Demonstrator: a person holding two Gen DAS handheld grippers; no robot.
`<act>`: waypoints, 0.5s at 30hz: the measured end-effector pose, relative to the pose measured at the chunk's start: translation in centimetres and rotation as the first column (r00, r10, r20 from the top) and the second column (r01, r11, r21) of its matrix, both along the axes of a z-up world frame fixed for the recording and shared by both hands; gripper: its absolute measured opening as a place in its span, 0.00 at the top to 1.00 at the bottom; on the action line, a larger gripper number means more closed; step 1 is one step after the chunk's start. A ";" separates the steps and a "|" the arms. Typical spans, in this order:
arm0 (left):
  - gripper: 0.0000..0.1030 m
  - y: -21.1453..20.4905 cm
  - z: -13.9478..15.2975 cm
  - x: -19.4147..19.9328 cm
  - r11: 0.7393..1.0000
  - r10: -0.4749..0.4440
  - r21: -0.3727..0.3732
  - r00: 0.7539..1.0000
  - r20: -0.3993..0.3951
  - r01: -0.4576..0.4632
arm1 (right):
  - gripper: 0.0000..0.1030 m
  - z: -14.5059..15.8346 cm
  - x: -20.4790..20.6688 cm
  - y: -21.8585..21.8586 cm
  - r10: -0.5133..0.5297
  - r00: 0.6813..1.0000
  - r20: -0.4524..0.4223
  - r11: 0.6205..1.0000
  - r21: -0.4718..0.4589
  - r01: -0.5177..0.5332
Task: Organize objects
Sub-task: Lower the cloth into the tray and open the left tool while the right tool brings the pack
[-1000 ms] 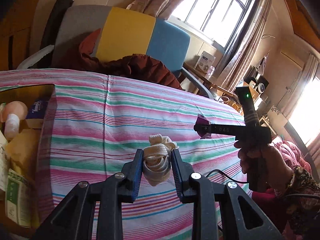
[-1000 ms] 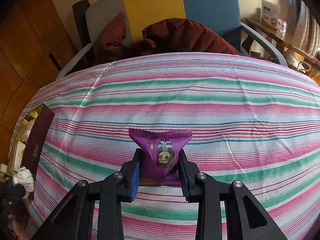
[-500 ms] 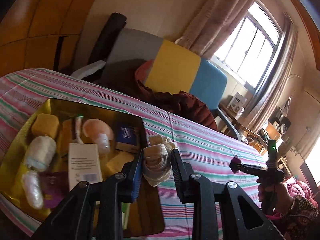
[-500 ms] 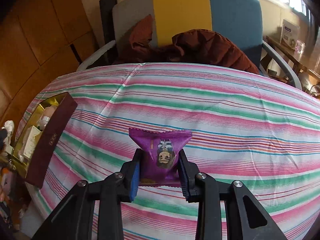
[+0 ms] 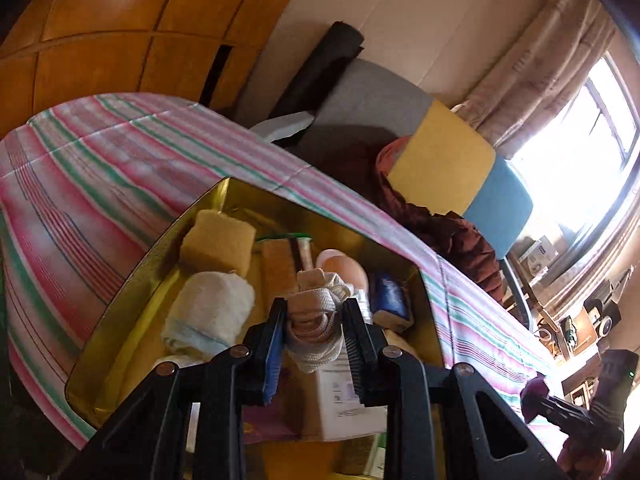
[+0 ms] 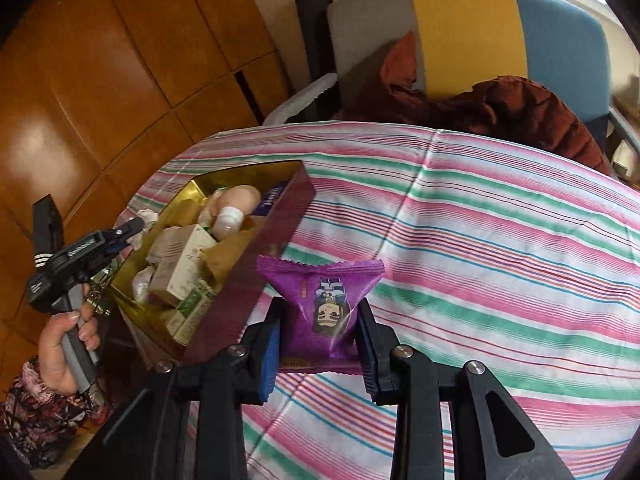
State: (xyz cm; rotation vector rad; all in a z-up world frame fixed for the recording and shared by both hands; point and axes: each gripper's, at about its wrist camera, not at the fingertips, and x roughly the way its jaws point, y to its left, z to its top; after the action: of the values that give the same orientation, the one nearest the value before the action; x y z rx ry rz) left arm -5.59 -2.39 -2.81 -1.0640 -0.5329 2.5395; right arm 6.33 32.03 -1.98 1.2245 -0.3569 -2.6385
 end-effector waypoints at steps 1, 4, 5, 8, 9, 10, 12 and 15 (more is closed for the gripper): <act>0.73 -0.3 -0.3 -0.3 1.000 0.001 0.003 1.000 0.014 -0.001 | 0.67 0.1 -0.1 -1.0 0.014 1.000 -0.004 1.000 -0.003 -0.014; 0.73 -0.4 -1.1 -0.9 1.000 -0.004 -0.002 0.999 0.040 0.005 | 0.67 0.4 -0.2 -3.8 0.052 0.999 -0.017 0.999 -0.005 -0.052; 0.73 -0.2 -1.2 -1.0 1.000 -0.009 -0.013 0.999 0.046 0.010 | 0.67 0.4 -0.2 -4.6 0.063 0.998 -0.021 0.998 -0.004 -0.063; 0.73 0.0 -1.8 -1.4 1.000 -0.013 -0.024 0.998 0.061 0.015 | 0.67 0.5 -0.3 -7.0 0.097 0.995 -0.028 0.995 -0.001 -0.097; 0.69 0.2 -2.0 -1.6 0.999 -0.017 -0.032 0.997 0.073 0.020 | 0.67 0.6 -0.3 -7.7 0.107 0.994 -0.027 0.994 -0.001 -0.107; 0.67 0.3 -2.1 -1.7 0.999 -0.023 -0.037 0.996 0.088 0.026 | 0.67 0.5 -0.4 -8.4 0.118 0.993 -0.026 0.993 -0.002 -0.118; 0.61 0.2 -2.3 -1.6 0.999 -0.017 -0.035 0.995 0.103 0.020 | 0.67 0.4 -0.4 -9.3 0.134 0.991 -0.024 0.991 0.000 -0.134; 0.58 -0.2 -2.4 -1.5 1.000 -0.006 -0.012 0.993 0.118 0.007 | 0.67 0.0 -0.7 -10.6 0.152 0.988 -0.012 0.988 0.013 -0.151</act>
State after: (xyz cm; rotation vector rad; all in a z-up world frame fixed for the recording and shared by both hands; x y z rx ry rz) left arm -7.11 -2.61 -5.25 -1.2240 -0.5438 2.4888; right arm 5.63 21.46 -1.98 1.1872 -0.2358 -2.5220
